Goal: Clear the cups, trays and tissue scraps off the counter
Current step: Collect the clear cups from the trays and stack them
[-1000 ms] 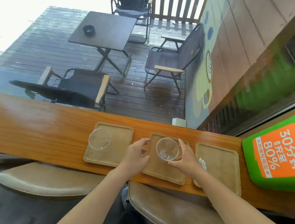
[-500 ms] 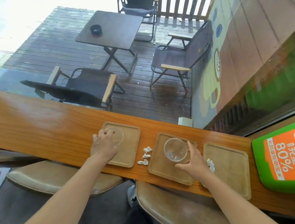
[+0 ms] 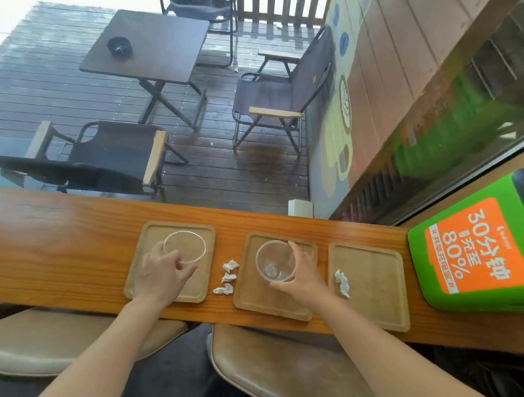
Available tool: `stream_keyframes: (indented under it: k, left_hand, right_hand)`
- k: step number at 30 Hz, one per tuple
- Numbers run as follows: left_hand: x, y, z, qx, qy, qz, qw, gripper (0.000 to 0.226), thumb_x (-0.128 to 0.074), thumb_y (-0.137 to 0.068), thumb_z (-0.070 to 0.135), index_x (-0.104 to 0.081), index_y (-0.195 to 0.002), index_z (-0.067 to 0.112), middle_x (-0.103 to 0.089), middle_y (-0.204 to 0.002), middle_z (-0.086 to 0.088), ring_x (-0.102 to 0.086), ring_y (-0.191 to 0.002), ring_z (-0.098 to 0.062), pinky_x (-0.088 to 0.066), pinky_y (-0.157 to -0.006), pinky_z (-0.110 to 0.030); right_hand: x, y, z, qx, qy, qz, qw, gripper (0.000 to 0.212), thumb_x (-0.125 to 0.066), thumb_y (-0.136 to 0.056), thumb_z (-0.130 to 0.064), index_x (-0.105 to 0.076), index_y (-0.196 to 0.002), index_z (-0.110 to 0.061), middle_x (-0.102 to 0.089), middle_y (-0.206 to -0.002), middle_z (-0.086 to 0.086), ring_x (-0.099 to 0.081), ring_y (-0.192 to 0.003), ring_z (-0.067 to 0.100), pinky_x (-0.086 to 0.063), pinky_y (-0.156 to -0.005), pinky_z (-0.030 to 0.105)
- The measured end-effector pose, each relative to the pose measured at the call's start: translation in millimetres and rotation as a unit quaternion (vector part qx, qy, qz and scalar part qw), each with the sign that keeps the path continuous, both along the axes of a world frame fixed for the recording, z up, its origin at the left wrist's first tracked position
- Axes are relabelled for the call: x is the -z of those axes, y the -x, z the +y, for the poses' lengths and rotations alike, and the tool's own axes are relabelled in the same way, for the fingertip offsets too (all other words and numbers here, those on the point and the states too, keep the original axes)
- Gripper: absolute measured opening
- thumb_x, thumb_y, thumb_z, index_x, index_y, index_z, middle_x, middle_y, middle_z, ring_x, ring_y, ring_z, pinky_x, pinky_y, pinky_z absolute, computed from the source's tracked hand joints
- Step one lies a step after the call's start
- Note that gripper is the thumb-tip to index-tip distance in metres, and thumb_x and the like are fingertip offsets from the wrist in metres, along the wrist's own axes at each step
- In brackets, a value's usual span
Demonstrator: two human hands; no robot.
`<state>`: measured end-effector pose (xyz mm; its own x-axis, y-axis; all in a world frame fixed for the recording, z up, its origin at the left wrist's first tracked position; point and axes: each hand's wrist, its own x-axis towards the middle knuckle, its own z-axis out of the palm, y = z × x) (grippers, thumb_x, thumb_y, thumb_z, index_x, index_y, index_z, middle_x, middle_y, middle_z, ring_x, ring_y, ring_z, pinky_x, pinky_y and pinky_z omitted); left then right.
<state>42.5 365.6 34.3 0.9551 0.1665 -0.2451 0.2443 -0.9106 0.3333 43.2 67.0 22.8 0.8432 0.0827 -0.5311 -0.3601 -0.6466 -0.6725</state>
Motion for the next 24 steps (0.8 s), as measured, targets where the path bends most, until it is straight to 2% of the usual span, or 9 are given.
stream_keyframes:
  k: [4,7,9,11,13,15,20,22,24]
  left_hand:
    - [-16.8,5.7,-15.7,0.008,0.056,-0.068,0.996,0.033,-0.076,-0.080,0.043,-0.058,-0.064,0.021,-0.054,-0.135,-0.016,-0.050,-0.124,-0.034,-0.047,-0.090,-0.044]
    - [-30.8,9.9,-39.9,0.039,0.138,-0.110,0.984,0.032,-0.079,-0.078,0.041,-0.052,-0.064,0.028,-0.051,-0.139,-0.013,-0.049,-0.126,-0.028,-0.045,-0.093,-0.041]
    - [-38.1,10.9,-60.0,0.071,0.188,-0.134,0.970,0.030,-0.081,-0.076,0.038,-0.052,-0.067,0.033,-0.051,-0.139,-0.006,-0.046,-0.122,-0.013,-0.041,-0.094,-0.032]
    - [-43.6,10.2,-79.4,0.110,0.221,-0.158,0.956,0.026,-0.082,-0.075,0.033,-0.057,-0.071,0.027,-0.049,-0.138,0.002,-0.041,-0.121,-0.003,-0.037,-0.098,-0.020]
    - [-49.0,6.8,-95.7,0.148,0.238,-0.182,0.942,0.024,-0.083,-0.075,0.027,-0.061,-0.076,0.020,-0.045,-0.139,0.006,-0.039,-0.126,0.000,-0.031,-0.099,-0.006]
    - [-54.6,2.7,-105.1,0.158,0.254,-0.203,0.932,0.024,-0.083,-0.076,0.027,-0.061,-0.078,0.020,-0.045,-0.141,0.007,-0.040,-0.129,0.001,-0.029,-0.100,-0.002]
    - [-49.5,-4.4,-115.5,0.178,0.287,-0.192,0.921,0.028,-0.075,-0.078,0.043,-0.056,-0.092,0.029,-0.046,-0.143,0.007,-0.041,-0.133,-0.001,-0.034,-0.103,-0.010]
    - [-38.8,-2.0,-119.5,0.178,0.305,-0.161,0.922,0.039,-0.074,-0.078,0.043,-0.050,-0.106,0.031,-0.045,-0.135,0.014,-0.041,-0.131,0.002,-0.046,-0.100,-0.025]
    - [-28.3,0.4,-124.0,0.174,0.310,-0.134,0.925,0.058,-0.076,-0.077,0.039,-0.039,-0.121,0.036,-0.042,-0.126,0.017,-0.044,-0.122,0.007,-0.051,-0.094,-0.029]
  right_hand:
    - [6.2,2.2,2.8,0.016,-0.021,-0.029,0.999,0.090,-0.087,-0.069,-0.041,-0.030,-0.139,-0.041,-0.042,-0.136,-0.010,-0.041,-0.118,0.007,-0.036,-0.095,0.026]
    - [12.2,6.4,2.2,0.015,-0.027,-0.048,0.998,0.089,-0.086,-0.068,-0.045,-0.031,-0.137,-0.043,-0.041,-0.131,-0.018,-0.042,-0.118,0.006,-0.040,-0.097,0.029]
    - [14.7,7.8,1.4,0.019,-0.034,-0.051,0.998,0.088,-0.086,-0.067,-0.047,-0.031,-0.136,-0.046,-0.039,-0.128,-0.021,-0.046,-0.119,0.008,-0.043,-0.100,0.032]
    - [14.9,8.2,0.7,0.024,-0.038,-0.057,0.997,0.084,-0.085,-0.068,-0.047,-0.030,-0.130,-0.052,-0.040,-0.126,-0.022,-0.049,-0.118,0.010,-0.046,-0.099,0.032]
    - [13.7,7.6,-0.5,0.032,-0.048,-0.065,0.996,0.082,-0.086,-0.068,-0.047,-0.029,-0.127,-0.055,-0.042,-0.121,-0.026,-0.051,-0.117,0.010,-0.048,-0.098,0.033]
    - [12.5,7.4,0.3,0.027,-0.058,-0.065,0.996,0.082,-0.086,-0.068,-0.046,-0.031,-0.129,-0.053,-0.042,-0.122,-0.027,-0.054,-0.115,0.012,-0.053,-0.097,0.039]
    - [11.5,9.7,3.0,0.035,-0.074,-0.054,0.995,0.087,-0.085,-0.069,-0.047,-0.031,-0.138,-0.046,-0.044,-0.139,-0.014,-0.059,-0.114,0.021,-0.055,-0.095,0.046]
    - [12.4,9.7,3.1,0.039,-0.072,-0.050,0.995,0.089,-0.085,-0.069,-0.047,-0.030,-0.139,-0.045,-0.045,-0.142,-0.009,-0.057,-0.115,0.021,-0.054,-0.095,0.047]
    - [12.9,8.9,3.8,0.042,-0.072,-0.053,0.995,0.087,-0.085,-0.068,-0.048,-0.031,-0.137,-0.047,-0.048,-0.139,-0.010,-0.057,-0.113,0.018,-0.054,-0.094,0.045]
